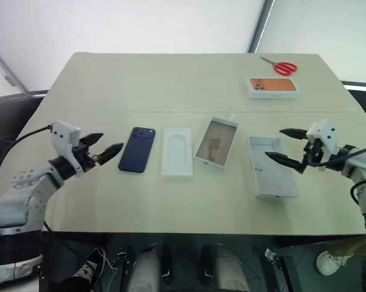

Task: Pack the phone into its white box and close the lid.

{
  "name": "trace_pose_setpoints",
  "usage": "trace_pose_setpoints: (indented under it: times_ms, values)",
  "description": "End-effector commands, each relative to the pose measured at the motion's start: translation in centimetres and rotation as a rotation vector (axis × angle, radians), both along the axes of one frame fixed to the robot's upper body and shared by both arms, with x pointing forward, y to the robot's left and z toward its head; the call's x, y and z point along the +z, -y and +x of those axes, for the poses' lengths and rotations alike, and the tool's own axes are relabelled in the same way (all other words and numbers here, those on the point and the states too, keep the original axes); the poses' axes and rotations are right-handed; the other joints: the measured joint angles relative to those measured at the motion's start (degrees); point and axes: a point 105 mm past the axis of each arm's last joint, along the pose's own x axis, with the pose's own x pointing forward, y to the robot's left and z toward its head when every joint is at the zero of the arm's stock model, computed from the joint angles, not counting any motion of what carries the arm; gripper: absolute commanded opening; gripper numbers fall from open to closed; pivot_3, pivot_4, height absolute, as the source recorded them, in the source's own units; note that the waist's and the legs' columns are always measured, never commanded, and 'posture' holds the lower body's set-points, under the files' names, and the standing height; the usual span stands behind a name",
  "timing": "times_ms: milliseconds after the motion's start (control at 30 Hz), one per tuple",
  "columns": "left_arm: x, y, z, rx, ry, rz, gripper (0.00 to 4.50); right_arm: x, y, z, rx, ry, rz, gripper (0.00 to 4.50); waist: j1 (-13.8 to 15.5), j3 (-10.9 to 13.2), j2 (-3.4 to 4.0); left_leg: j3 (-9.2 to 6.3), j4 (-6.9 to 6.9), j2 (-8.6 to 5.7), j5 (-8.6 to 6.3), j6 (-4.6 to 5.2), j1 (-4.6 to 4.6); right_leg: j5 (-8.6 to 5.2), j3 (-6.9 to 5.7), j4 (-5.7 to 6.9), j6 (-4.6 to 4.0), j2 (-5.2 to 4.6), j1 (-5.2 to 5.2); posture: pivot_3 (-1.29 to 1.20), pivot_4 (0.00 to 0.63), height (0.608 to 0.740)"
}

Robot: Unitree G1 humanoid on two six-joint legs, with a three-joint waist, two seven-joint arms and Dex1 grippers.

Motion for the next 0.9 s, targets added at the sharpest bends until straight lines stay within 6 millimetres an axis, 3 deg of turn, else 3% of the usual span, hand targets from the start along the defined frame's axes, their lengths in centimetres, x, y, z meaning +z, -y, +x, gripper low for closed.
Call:
trace_pose_setpoints:
  times_ms: [33, 200, 333, 467, 667, 900]
  values:
    - [0.1, 2.9, 0.6, -0.037, -0.040, -0.032, 4.49, 1.9, -3.5, 0.2, 0.114, 0.084, -0.021, 4.50, -0.06, 0.00, 0.00, 0.01, 0.00, 0.00, 0.01, -0.01, 0.01, 0.00, 0.01, 0.01, 0.00, 0.02, 0.00, 0.00, 0.150, 0.738]
    - [0.7, 6.2, 2.5, -0.043, -0.090, -0.239, 4.49, 1.9, -7.6, 0.3, 0.220, 0.105, -0.029, 4.50, 0.15, 0.09, -0.16, -0.01, 0.06, 0.02, 0.13, 0.10, 0.00, 0.00, 0.02, 0.10, 0.01, 0.09, 0.02, 0.00, 0.150, 0.738]
    - [-1.4, 9.0, 2.7, -0.079, -0.239, -0.237, 4.49, 2.9, -9.7, -0.2, 0.274, 0.111, 0.040, 4.50, 0.16, 0.11, -0.19, -0.01, 0.08, 0.02, 0.14, 0.12, 0.00, 0.00, 0.02, 0.10, 0.01, 0.12, 0.05, 0.00, 0.150, 0.738]
    - [-2.8, 10.5, 3.0, -0.047, -0.361, -0.323, 4.49, 2.5, -9.4, 0.0, 0.256, 0.107, 0.026, 4.50, 0.22, 0.18, -0.32, -0.03, 0.13, 0.02, 0.14, 0.12, 0.01, 0.01, 0.02, 0.11, 0.01, 0.16, 0.08, 0.00, 0.150, 0.738]
    - [-2.2, 11.5, 3.2, -0.073, -0.421, -0.435, 4.49, 2.2, -9.5, -0.1, 0.257, 0.103, 0.023, 4.50, 0.20, 0.22, -0.38, -0.06, 0.17, 0.03, 0.14, 0.12, 0.01, 0.00, 0.02, 0.13, 0.01, 0.18, 0.11, 0.00, 0.150, 0.738]
    - [-3.8, 11.3, 3.5, -0.015, -0.570, -0.430, 4.49, 2.2, -9.8, 0.2, 0.258, 0.111, 0.024, 4.50, 0.11, 0.22, -0.39, -0.07, 0.17, 0.04, 0.16, 0.10, 0.02, 0.00, 0.02, 0.14, 0.01, 0.23, 0.11, 0.00, 0.150, 0.738]
